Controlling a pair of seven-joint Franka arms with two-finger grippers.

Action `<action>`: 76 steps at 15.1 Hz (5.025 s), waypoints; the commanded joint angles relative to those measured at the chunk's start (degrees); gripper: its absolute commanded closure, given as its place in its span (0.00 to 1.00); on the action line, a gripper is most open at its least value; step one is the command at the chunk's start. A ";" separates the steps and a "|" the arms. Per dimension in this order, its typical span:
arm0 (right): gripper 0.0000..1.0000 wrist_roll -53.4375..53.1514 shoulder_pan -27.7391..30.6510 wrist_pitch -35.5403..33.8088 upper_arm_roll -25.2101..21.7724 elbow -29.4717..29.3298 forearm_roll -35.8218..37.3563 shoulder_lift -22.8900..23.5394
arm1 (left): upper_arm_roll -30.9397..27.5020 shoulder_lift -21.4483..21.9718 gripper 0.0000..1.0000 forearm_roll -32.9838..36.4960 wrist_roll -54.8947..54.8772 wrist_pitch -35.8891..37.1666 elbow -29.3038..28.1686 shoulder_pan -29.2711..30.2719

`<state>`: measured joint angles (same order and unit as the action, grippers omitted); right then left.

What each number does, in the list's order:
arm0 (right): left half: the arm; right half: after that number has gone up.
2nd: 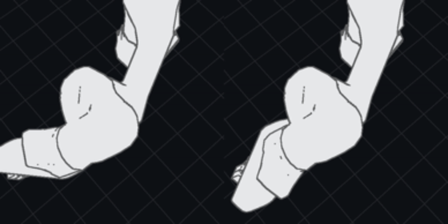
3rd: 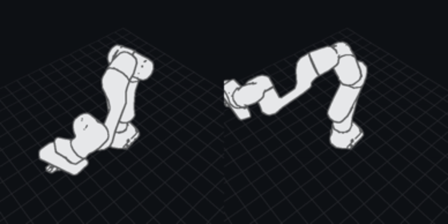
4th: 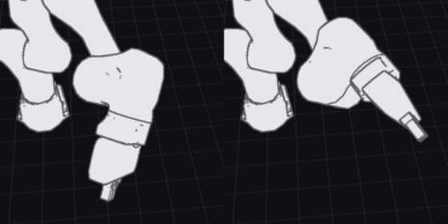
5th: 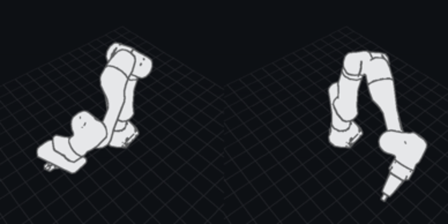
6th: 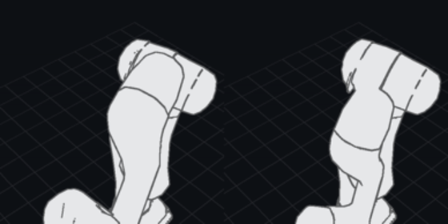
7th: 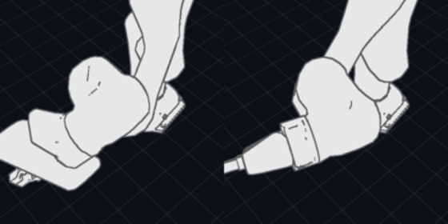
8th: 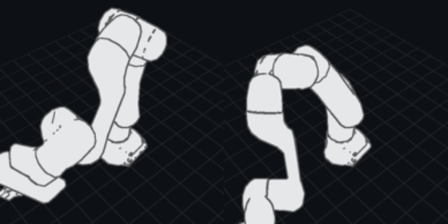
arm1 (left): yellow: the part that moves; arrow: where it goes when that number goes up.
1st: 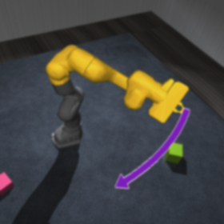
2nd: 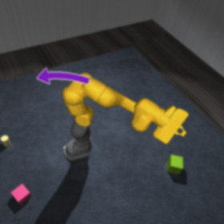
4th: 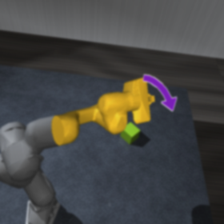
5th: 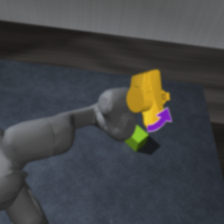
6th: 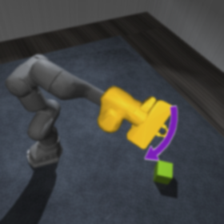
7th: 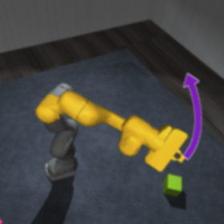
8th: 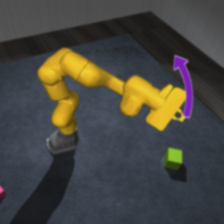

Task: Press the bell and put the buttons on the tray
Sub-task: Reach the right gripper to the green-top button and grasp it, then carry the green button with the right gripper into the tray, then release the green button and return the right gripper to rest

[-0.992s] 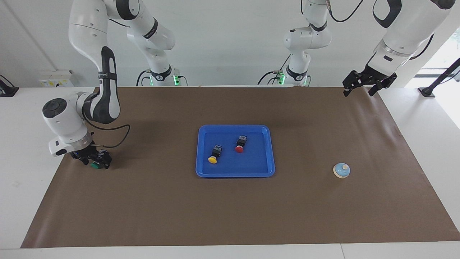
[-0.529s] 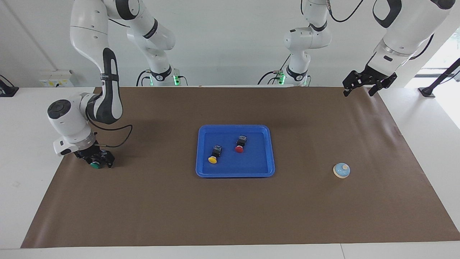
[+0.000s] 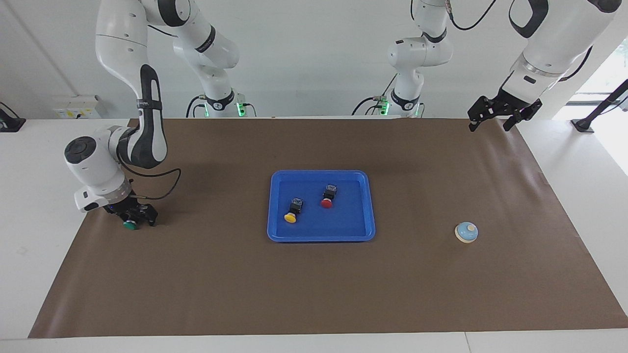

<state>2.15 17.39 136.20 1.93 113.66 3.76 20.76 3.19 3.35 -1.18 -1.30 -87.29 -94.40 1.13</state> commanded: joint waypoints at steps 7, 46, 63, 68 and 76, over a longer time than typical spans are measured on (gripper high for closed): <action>1.00 1.99 -0.94 -7.86 1.68 -5.88 -0.07 -1.08 | -0.12 0.96 0.00 -0.58 0.51 0.37 -0.70 0.10; 1.00 -56.81 -58.08 -8.41 1.59 -26.47 -6.92 14.13 | -0.12 0.96 0.00 -0.58 0.51 0.37 -0.70 0.10; 0.00 -59.63 -53.26 -23.43 -1.13 -33.50 -6.57 10.53 | -0.12 0.96 0.00 -0.58 0.51 0.37 -0.70 0.10; 0.00 -51.04 -43.78 -29.49 -1.22 -33.24 -6.57 5.53 | -0.12 0.96 0.00 -0.58 0.51 0.37 -0.70 0.10; 0.00 -23.35 -27.78 -35.91 -1.40 -32.97 -5.44 0.86 | -0.12 0.96 0.00 -0.58 0.51 0.37 -0.70 0.10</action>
<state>-26.50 -12.78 101.53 -0.08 79.80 -2.14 22.93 3.19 3.35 -1.18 -1.29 -87.29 -94.39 1.13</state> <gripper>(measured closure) 0.000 0.000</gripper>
